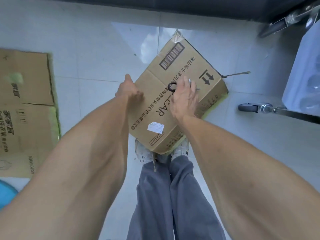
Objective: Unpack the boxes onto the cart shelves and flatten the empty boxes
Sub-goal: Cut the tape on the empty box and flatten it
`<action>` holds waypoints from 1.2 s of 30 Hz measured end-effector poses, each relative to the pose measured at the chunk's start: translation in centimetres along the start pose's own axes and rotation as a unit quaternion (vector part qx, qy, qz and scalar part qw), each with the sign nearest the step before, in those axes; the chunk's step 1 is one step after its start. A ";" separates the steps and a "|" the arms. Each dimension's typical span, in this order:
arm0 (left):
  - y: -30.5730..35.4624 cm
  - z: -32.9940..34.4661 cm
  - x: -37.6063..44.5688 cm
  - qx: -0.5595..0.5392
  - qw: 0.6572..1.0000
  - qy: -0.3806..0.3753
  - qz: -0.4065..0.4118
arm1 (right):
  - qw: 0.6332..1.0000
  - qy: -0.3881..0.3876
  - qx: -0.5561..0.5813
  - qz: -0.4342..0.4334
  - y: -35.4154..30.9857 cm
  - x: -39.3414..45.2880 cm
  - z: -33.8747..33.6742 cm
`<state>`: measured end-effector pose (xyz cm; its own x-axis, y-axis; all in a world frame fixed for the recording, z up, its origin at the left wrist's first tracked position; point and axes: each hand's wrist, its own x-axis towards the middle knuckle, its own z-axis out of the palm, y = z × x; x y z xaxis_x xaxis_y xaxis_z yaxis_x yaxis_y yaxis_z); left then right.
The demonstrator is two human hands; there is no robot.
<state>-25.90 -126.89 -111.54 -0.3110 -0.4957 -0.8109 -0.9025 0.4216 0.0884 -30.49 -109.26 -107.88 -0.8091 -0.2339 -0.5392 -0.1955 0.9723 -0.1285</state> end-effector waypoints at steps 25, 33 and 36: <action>-3.5 -3.2 -10.0 0.189 0.954 0.103 0.210 | 0.985 -0.005 0.137 -0.102 -7.3 -1.8 -8.8; -8.8 -5.1 -8.2 0.076 0.958 0.275 0.018 | 0.983 -0.031 0.159 -0.083 -10.8 -3.6 -4.1; -9.9 -6.9 -6.9 0.020 0.969 0.244 -0.002 | 0.985 -0.036 0.114 -0.124 -14.4 -2.4 -4.2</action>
<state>-16.86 -132.85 -102.85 -0.4197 -0.7943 -0.4393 -0.8952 0.4423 0.0557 -28.05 -122.75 -101.25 -0.7089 -0.4710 -0.5251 -0.2449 0.8624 -0.4430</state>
